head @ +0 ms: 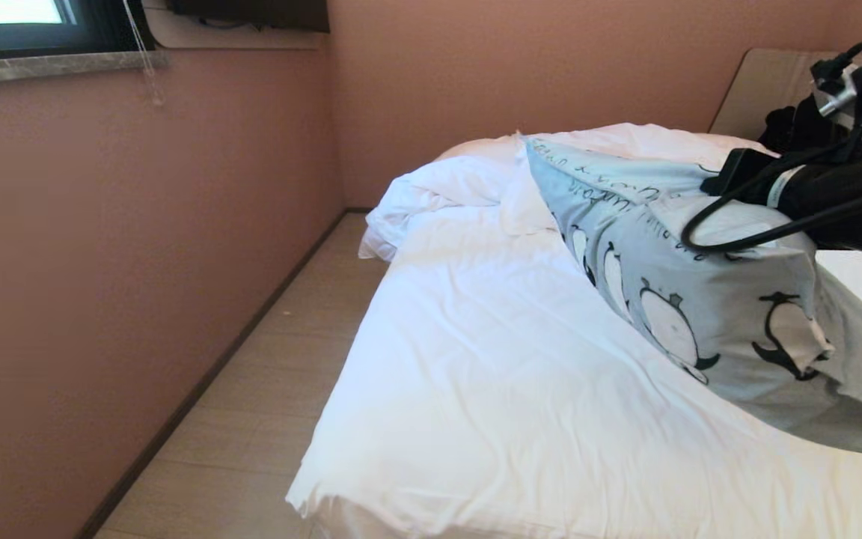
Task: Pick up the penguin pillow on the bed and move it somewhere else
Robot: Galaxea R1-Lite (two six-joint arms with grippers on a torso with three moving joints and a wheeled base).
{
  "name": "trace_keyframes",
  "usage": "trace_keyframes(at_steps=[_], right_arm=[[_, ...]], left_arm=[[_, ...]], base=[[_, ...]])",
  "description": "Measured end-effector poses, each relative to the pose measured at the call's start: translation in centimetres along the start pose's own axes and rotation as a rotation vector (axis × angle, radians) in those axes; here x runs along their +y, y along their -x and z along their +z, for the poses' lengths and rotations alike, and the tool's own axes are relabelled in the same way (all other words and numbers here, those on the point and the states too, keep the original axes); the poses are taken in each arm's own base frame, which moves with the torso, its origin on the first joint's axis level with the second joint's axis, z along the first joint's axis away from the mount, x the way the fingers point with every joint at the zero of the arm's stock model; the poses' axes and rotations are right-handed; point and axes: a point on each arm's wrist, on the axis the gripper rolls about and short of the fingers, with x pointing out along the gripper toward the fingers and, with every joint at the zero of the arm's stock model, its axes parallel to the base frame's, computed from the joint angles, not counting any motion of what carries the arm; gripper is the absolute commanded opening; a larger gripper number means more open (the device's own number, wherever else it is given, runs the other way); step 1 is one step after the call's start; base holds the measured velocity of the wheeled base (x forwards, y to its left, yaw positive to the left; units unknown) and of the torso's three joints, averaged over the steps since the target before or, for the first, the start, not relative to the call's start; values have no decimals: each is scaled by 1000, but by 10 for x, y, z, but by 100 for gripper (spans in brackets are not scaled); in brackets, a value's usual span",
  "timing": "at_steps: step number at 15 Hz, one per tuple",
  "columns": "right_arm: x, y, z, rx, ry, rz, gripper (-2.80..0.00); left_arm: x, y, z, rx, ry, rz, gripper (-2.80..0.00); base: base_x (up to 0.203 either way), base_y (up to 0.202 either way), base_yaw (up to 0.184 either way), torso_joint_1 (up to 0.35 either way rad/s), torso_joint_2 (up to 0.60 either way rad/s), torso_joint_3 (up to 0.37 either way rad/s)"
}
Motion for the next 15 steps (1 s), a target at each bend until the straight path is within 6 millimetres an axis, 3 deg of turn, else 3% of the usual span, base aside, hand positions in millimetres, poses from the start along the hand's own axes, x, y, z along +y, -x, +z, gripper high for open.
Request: trace_keyframes(at_steps=[6, 11, 15], right_arm=[[3, 0, -2, 6, 2, 11, -280], [9, -1, -4, 12, 5, 25, -280], [19, -17, -10, 4, 10, -6, -280]], left_arm=[[0, 0, 0, -1, 0, 0, -280], [0, 0, 0, 0, 0, 0, -280], [0, 0, 0, 0, 0, 0, -280]], base=[[173, 0, 0, 2, 3, 3], [0, 0, 0, 0, 0, 0], [0, 0, 0, 0, 0, 0]])
